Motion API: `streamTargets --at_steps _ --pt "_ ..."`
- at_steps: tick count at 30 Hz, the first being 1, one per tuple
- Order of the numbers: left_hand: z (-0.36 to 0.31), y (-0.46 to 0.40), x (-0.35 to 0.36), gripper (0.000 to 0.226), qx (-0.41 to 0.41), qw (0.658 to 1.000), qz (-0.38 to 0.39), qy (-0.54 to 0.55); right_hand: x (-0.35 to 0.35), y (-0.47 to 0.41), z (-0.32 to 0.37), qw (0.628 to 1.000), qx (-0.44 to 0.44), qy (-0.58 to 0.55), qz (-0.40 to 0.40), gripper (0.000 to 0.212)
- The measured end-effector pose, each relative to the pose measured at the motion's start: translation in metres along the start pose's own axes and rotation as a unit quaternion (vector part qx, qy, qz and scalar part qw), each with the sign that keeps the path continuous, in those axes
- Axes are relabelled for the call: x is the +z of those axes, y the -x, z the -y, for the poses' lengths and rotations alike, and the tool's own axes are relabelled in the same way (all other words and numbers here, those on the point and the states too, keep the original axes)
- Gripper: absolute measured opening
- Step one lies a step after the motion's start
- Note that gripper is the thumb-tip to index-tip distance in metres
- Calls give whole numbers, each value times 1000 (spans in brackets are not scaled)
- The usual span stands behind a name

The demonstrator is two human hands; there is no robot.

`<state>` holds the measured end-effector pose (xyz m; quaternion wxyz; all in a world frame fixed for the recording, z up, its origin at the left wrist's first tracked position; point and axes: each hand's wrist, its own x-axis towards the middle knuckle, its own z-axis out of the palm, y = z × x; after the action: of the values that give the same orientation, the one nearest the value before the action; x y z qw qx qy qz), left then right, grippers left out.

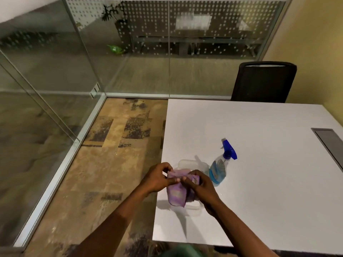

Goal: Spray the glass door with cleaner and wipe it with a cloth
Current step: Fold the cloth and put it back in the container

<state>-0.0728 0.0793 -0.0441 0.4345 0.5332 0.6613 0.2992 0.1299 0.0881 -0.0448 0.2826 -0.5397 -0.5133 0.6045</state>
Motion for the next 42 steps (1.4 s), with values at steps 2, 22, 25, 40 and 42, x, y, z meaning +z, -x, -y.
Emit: streamTargets --at_steps 2,22,25,40,42 --pt "0 -5 3 30 -2 999 2 37 0 -4 -2 999 22 -24 -15 17" --pt "33 -21 83 53 -152 981 -54 108 -26 -65 -44 996 64 57 -36 45" --pt "29 -29 96 58 -159 984 -62 47 -31 -72 -44 994 -3 98 -49 38" --pt "32 -51 122 56 -166 981 -34 -97 -41 -115 -69 964 65 243 85 16" --pt "33 -52 126 56 -172 979 -26 -106 -41 -119 -73 959 51 266 85 26"
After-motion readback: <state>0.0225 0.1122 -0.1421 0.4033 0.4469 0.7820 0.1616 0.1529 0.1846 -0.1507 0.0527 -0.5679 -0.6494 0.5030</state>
